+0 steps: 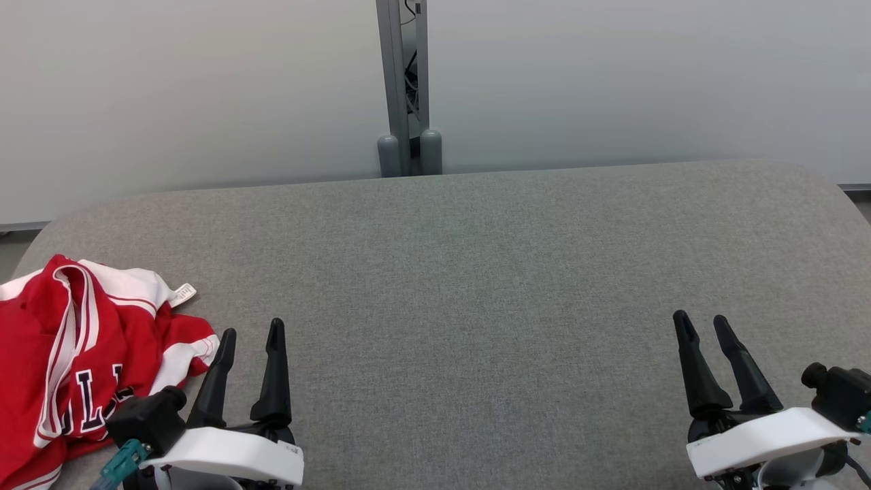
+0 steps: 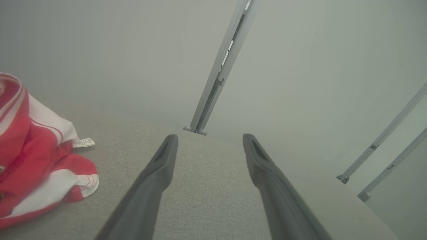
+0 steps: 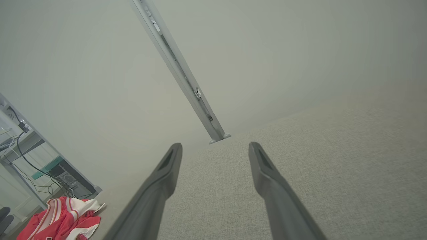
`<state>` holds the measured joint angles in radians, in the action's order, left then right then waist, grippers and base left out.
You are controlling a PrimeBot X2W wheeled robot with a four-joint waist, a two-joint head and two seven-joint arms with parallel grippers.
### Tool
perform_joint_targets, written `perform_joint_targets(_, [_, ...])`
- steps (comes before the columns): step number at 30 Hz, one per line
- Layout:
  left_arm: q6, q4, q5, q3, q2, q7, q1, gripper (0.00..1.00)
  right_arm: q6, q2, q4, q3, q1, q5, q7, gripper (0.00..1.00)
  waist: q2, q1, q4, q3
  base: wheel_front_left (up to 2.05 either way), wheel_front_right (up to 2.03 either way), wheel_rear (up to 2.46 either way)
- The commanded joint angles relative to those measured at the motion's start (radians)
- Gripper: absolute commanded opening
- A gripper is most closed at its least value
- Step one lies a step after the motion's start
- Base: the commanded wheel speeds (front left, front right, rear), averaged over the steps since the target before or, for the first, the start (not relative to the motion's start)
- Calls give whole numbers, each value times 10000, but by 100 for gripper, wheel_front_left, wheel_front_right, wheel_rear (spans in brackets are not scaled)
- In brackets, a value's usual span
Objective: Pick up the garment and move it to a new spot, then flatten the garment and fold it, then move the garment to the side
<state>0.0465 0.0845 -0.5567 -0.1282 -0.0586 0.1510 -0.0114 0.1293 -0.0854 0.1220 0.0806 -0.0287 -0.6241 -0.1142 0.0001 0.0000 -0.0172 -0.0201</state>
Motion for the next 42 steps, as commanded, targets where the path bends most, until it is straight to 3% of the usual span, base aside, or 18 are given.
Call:
perform_joint_targets(1, [75,-183,380,-55,-108,98,77,100,17,-124,-159,60,4,282,-147,100,-1,0,18,-8,0,0,0])
perform_joint_targets(42, [433,-639,4166,-703,-194,902,-264,100,21,76,-615,-108,538,3759,-1202,100,-1,0,281,-154,0,0,0])
